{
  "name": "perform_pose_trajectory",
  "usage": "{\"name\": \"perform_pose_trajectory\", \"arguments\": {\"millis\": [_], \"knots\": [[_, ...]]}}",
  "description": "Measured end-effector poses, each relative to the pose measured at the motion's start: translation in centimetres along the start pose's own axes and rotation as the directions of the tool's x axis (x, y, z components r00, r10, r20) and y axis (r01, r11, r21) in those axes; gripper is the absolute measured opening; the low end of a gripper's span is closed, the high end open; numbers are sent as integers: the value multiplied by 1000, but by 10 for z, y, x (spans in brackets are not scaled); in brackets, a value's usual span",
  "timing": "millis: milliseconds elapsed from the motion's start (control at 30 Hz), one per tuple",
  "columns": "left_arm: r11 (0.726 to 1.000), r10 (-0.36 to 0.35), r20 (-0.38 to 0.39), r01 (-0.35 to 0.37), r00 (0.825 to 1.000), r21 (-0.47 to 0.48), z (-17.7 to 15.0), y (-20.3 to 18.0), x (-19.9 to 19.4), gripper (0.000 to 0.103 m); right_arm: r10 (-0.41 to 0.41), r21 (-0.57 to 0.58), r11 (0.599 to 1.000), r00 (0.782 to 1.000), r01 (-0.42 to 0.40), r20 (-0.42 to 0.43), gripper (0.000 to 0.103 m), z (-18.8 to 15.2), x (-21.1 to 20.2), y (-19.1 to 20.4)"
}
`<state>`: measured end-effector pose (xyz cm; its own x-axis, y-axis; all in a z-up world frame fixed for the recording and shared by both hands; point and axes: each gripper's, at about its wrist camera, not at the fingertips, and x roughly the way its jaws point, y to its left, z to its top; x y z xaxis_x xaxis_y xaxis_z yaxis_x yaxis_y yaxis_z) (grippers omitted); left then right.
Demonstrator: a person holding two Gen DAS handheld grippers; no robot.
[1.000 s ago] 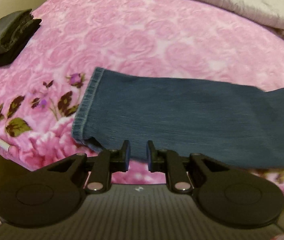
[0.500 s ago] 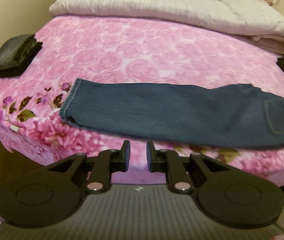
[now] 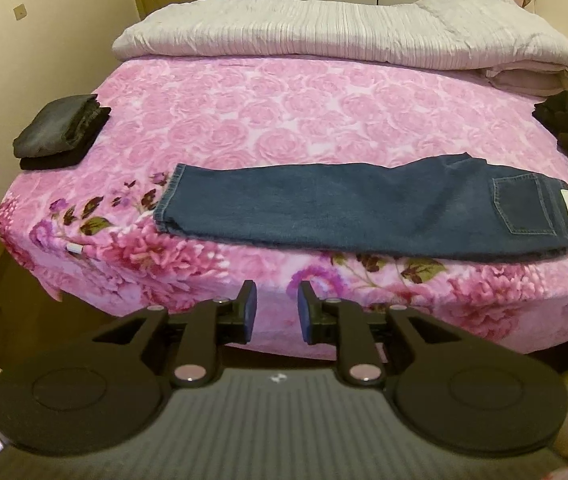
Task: Fold clothes
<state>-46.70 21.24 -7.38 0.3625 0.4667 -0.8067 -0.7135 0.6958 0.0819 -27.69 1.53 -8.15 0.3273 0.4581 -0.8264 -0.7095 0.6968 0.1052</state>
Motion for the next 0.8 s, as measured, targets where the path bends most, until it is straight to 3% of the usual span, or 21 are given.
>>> {"name": "perform_pose_trajectory", "arguments": {"millis": [400,800], "knots": [[1000,22,10,-22,1000,19,-16,-11,-24,19,24,-14,1000,1000,-24,14,78,-14,-20,-3],[999,-7,3,7,1000,36,-12,-23,-22,20,9,24,1000,1000,-10,11,78,-16,-26,-17]]}}
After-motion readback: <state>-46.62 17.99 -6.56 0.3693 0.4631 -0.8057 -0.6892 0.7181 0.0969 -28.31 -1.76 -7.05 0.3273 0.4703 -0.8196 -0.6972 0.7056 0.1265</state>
